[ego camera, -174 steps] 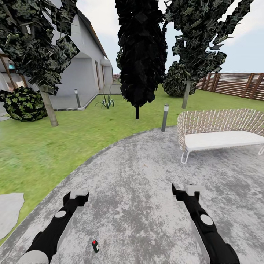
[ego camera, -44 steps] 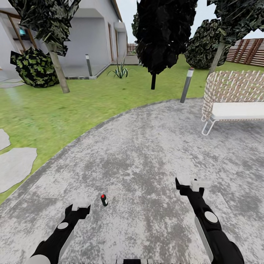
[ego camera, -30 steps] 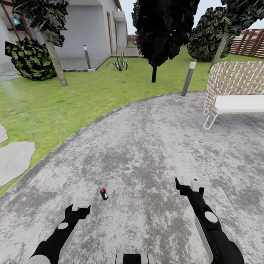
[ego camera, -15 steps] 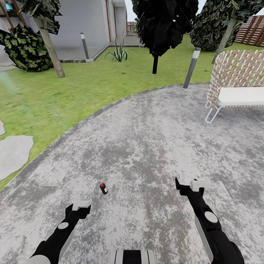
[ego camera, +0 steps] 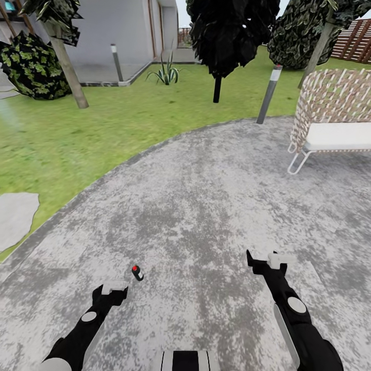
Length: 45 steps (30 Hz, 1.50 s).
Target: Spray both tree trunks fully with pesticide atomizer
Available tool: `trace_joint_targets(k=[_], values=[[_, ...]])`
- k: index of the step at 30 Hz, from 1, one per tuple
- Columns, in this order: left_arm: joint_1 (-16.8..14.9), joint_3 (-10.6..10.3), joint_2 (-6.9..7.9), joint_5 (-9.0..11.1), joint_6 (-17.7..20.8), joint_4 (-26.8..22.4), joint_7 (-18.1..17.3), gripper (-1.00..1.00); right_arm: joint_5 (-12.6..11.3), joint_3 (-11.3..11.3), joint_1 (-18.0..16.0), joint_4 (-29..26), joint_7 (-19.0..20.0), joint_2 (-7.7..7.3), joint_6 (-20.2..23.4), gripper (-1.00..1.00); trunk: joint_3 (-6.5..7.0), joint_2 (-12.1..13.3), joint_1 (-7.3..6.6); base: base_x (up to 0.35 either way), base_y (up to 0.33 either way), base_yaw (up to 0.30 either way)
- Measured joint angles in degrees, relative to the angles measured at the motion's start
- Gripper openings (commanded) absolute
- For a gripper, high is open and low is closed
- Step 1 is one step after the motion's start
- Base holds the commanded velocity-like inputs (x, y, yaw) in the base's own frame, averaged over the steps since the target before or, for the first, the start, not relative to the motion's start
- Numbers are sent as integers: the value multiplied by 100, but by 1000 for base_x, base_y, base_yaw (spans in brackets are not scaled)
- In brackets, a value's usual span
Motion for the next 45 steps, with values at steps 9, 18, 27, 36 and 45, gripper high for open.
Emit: trace_joint_targets(k=[9,18,27,36,45], values=[[-7,5,0,7,-8,-1,0,100,7,-1,-2,6,0,0,2,100,0,0,0,146,-116,0],[-7,1,-5,9,-15,-1,0,100,9,-4,0,7,0,0,2,100,0,0,0,56,-43,0],[-4,-3,-54,3,-15,0,0,100,9,-4,-3,7,0,0,2,100,0,0,0,152,-172,0],[-7,-4,-70,0,-15,-1,0,100,2,3,-1,7,0,0,2,100,0,0,0,98,-75,0],[-7,-7,-69,0,-16,-9,0,100,0,12,0,-2,0,8,2,100,-9,0,0,45,-32,120]])
